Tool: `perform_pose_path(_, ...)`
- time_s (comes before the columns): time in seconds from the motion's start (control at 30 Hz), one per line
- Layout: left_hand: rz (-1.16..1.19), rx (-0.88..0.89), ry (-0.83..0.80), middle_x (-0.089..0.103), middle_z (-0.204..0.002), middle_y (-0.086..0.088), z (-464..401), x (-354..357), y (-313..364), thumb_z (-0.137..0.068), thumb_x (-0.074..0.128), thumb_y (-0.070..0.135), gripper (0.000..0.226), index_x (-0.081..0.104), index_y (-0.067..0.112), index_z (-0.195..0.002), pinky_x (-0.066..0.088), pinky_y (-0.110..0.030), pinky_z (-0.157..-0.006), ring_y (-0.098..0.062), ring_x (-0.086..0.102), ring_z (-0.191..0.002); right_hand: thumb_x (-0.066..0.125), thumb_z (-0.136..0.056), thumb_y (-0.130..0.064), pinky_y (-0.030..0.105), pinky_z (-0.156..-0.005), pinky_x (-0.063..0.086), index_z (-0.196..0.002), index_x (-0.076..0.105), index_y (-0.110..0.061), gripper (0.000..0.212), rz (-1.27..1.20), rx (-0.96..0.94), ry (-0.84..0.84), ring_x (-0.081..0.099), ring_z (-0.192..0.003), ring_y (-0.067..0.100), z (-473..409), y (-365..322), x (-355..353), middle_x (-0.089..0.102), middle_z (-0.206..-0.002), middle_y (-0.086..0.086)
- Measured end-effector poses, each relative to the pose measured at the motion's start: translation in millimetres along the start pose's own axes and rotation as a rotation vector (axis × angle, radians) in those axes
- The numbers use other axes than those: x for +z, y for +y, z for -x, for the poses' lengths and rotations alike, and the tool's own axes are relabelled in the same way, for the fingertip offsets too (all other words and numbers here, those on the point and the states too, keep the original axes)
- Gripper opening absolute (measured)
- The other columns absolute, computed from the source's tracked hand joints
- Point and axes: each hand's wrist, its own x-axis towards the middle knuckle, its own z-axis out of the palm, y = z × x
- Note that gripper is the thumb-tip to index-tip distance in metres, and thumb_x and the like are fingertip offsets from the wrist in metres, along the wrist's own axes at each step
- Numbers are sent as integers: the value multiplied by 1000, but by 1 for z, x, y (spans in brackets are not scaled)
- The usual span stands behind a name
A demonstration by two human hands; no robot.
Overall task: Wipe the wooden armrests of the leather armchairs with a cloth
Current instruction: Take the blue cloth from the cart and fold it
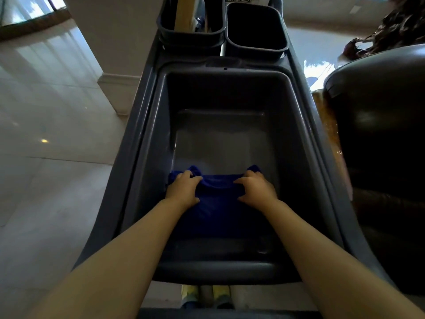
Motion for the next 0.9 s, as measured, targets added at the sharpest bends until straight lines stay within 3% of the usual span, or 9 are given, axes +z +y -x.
perform_pose_path(0.2,141,23,30,52,-126,-9,10,1,-6,-79,62,4,44,54,17,-120,45,-38,-97,-27,50,-115,66,-78,-15,33,-82,47,-111,63,-19,33,-120,-16,-3,53,-106,22,-1,2,-1,60,-117,6)
perform_pose_path(0.37,347,-58,-118,65,-111,-12,15,-23,-13,-75,68,2,31,64,10,-105,45,-24,-81,-19,58,-93,74,-73,-15,21,-77,44,-98,70,-17,26,-301,12,-71,55,-84,9,2,9,-20,67,-98,2)
perform_pose_path(0.53,469,-52,-140,66,-110,-12,26,-58,-8,-72,71,3,33,65,9,-104,46,-27,-85,-18,59,-95,75,-71,-14,22,-78,45,-97,70,-19,27,-344,15,-39,59,-81,8,13,9,-55,64,-85,-6)
perform_pose_path(0.8,522,108,-28,62,-90,0,49,-123,40,-75,66,3,24,62,19,-92,51,-27,-70,-13,60,-82,73,-69,-12,22,-76,48,-96,71,-19,28,-344,-61,204,62,-75,5,69,19,-139,68,-82,-4)
perform_pose_path(0.9,500,196,0,65,-89,-2,58,-147,71,-75,67,3,27,65,17,-98,54,-30,-73,-16,64,-84,72,-69,-10,14,-68,46,-96,71,-18,28,-353,-59,287,63,-74,5,99,32,-170,68,-80,-5)
